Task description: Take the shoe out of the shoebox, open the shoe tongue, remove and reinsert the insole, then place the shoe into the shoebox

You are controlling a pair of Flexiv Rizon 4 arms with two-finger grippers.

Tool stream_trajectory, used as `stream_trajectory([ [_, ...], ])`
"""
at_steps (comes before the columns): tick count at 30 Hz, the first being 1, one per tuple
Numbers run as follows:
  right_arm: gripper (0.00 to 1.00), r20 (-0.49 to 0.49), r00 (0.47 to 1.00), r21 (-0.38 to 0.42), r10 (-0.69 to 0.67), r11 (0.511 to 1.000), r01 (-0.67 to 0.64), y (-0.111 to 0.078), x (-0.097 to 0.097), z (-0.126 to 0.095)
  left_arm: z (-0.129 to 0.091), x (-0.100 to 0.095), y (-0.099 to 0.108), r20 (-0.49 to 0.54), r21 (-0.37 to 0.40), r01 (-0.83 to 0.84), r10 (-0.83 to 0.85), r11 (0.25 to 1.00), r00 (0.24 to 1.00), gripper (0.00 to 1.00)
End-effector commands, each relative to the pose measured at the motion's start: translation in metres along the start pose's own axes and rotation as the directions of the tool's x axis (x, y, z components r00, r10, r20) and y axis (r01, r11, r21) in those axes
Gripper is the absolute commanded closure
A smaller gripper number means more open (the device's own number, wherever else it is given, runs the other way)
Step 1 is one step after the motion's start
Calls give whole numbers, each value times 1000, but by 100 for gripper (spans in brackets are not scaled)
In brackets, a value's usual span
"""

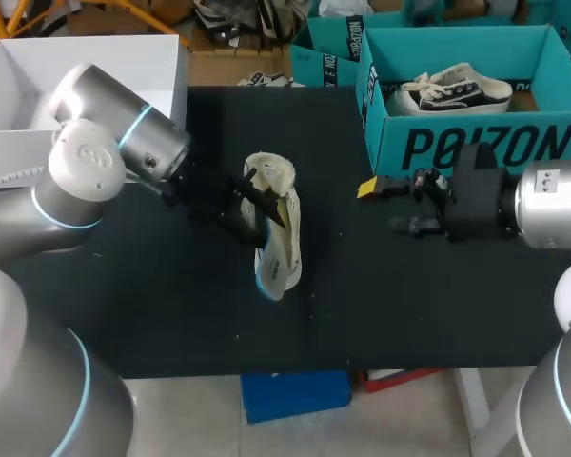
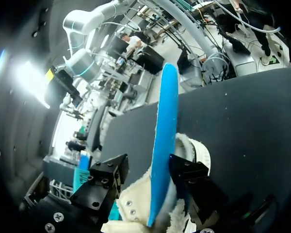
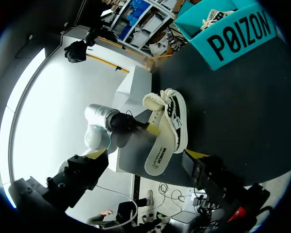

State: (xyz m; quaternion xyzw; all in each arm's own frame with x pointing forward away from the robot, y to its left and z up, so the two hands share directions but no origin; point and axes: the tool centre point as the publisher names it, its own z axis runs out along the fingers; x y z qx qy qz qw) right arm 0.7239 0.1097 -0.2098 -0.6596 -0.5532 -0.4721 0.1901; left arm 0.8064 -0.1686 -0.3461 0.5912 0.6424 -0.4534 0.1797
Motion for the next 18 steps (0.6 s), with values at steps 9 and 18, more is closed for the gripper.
stream_trajectory([
  [9,0,0,1000,1,0,1000,0,0,0,0,-5,6,-20,-49,24,1,0,1000,999,53],
  [18,0,0,1000,1,0,1000,0,0,0,0,2,11,-24,-110,79,8,1,997,994,79],
])
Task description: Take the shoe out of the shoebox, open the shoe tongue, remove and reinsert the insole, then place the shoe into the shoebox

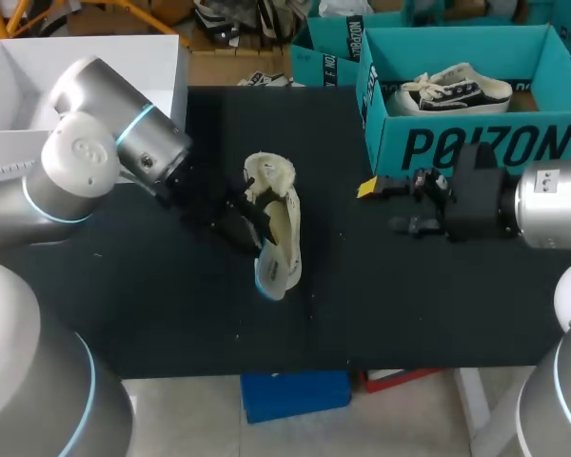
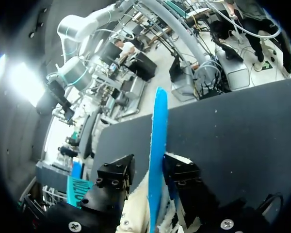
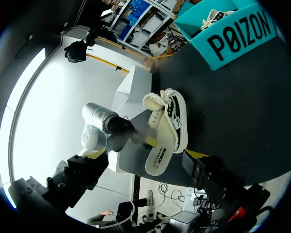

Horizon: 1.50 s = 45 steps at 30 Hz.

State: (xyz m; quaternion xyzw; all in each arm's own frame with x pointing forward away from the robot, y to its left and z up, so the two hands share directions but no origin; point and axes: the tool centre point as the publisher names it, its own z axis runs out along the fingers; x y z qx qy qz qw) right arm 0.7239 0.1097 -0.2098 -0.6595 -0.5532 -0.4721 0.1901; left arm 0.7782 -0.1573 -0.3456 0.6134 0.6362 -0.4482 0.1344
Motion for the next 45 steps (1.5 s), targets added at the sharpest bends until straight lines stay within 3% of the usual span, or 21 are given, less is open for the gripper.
stream_trajectory([
  [1,0,0,1000,1,0,1000,0,0,0,0,3,-2,3,-36,28,0,1,1000,999,84],
  [5,0,0,1000,1,0,1000,0,0,0,0,4,-2,3,-64,48,-1,4,999,998,100],
  [23,0,0,1000,1,0,1000,0,0,0,0,0,-4,9,-25,18,-27,28,999,999,100],
  [45,0,0,1000,1,0,1000,0,0,0,0,-1,0,46,82,-73,-52,58,996,995,100],
])
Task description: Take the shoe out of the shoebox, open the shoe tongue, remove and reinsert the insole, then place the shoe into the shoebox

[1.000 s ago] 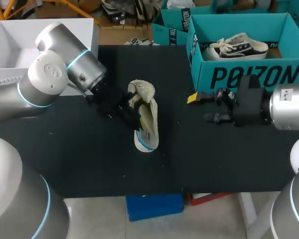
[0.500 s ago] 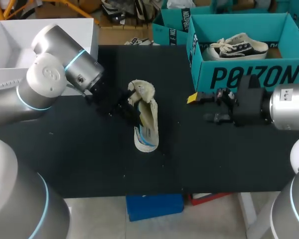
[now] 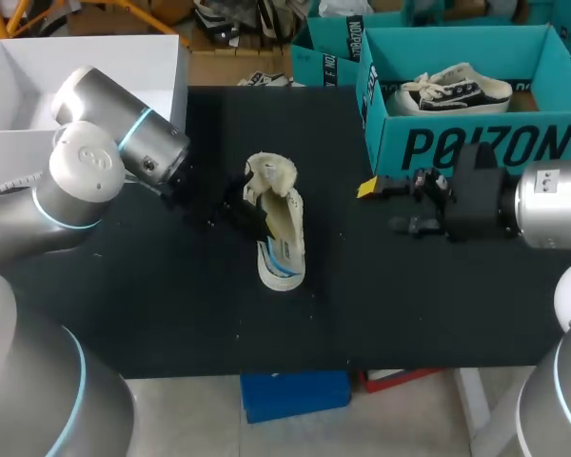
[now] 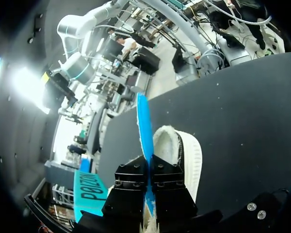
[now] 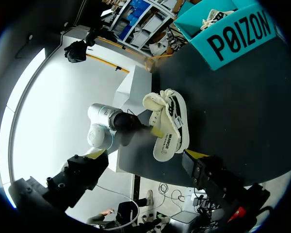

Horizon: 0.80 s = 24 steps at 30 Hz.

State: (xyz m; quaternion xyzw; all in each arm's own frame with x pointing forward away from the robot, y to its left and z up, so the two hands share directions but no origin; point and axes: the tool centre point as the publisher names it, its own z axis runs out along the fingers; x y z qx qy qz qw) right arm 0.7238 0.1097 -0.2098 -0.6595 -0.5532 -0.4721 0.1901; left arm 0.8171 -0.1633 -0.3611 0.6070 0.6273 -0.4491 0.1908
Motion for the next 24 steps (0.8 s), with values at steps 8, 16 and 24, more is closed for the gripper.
stream_trajectory([
  [8,0,0,1000,1,0,1000,0,0,0,0,-6,4,13,-7,-60,10,-11,998,1000,100],
  [16,0,0,1000,1,0,1000,0,0,0,0,-4,1,7,-13,-56,12,-13,998,1000,46],
  [24,0,0,1000,1,0,1000,0,0,0,0,0,-11,-12,8,-11,-7,7,1000,1000,18],
])
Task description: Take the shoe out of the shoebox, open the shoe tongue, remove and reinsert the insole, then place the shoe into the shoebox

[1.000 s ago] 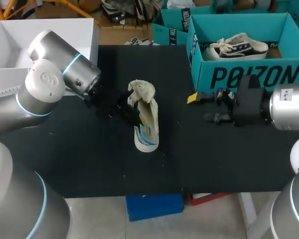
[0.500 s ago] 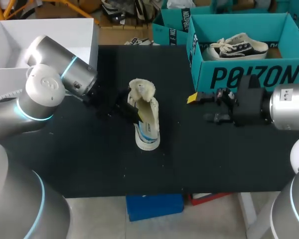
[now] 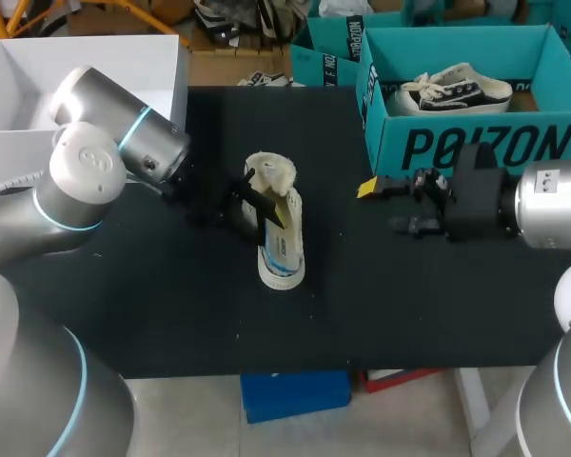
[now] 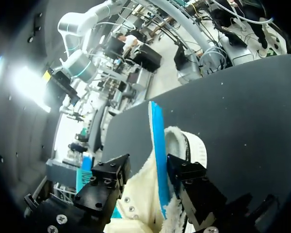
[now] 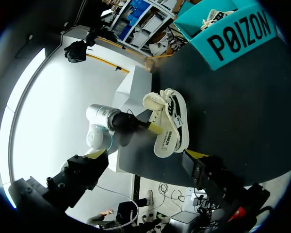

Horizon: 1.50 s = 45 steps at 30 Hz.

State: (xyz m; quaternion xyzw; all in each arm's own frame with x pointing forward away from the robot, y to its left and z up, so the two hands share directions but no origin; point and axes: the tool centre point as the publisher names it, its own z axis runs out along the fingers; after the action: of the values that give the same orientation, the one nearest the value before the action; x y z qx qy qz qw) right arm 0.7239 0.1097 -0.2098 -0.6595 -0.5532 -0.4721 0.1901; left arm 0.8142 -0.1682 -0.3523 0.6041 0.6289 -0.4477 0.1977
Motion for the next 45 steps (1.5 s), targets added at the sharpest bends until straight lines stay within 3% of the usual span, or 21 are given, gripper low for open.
stream_trajectory([
  [1,0,0,1000,1,0,1000,0,0,0,0,0,-3,-9,-1,10,-8,8,1000,1000,19],
  [3,0,0,1000,1,0,1000,0,0,0,0,0,-5,-13,-3,18,-12,12,1000,1000,25],
  [6,0,0,1000,1,0,1000,0,0,0,0,1,-5,-16,-11,30,-14,14,999,1000,50],
  [11,0,0,1000,1,0,1000,0,0,0,0,4,-1,-20,-37,62,-5,7,998,999,76],
  [14,0,0,1000,1,0,1000,0,0,0,0,6,0,-22,-46,75,-4,7,997,999,86],
  [16,0,0,1000,1,0,1000,0,0,0,0,7,0,-22,-52,82,-5,10,997,999,100],
  [22,0,0,1000,1,0,1000,0,0,0,0,9,-1,-20,-69,88,-8,14,996,998,100],
  [45,0,0,1000,1,0,1000,0,0,0,0,8,5,7,-129,-51,8,-15,999,992,100],
])
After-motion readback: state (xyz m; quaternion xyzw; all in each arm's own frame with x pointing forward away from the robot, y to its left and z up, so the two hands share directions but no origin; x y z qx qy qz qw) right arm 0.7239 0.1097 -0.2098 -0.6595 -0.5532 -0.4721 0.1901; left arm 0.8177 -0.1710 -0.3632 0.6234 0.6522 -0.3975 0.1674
